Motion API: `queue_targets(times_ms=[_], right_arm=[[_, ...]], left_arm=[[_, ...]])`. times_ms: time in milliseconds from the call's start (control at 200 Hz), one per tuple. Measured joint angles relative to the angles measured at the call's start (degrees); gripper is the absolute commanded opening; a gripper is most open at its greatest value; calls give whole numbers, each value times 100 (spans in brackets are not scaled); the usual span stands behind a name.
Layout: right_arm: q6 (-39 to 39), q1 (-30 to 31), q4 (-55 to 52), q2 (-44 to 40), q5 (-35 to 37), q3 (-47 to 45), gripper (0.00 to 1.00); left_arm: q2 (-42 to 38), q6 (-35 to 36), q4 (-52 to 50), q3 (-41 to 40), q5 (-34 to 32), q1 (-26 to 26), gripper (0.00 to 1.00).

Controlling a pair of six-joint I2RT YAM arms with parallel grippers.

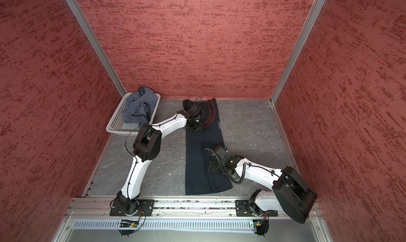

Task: Fold and stack tank tops
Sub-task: Rotate the tank top at the center of the table.

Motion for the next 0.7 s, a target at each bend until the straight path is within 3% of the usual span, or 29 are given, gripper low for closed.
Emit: queue_targets(times_ms=[140, 265, 421, 536, 696], right_arm=[[168, 118, -315, -190, 37, 9, 79], [129, 114, -848, -546, 404, 146, 79], [11, 76, -1051, -671, 855, 398, 79], [-55, 61, -1023, -564, 1008, 448, 79], [-74, 52, -855, -297, 1003, 446, 79]], left_arm=[[-208, 129, -210, 57, -114, 4, 69], [-918, 125, -323, -350, -184, 37, 69], [-1401, 46, -271, -192, -177, 450, 70], [-1069, -81, -28, 271, -114, 977, 72], [50, -267, 203, 1309, 57, 1545, 70]])
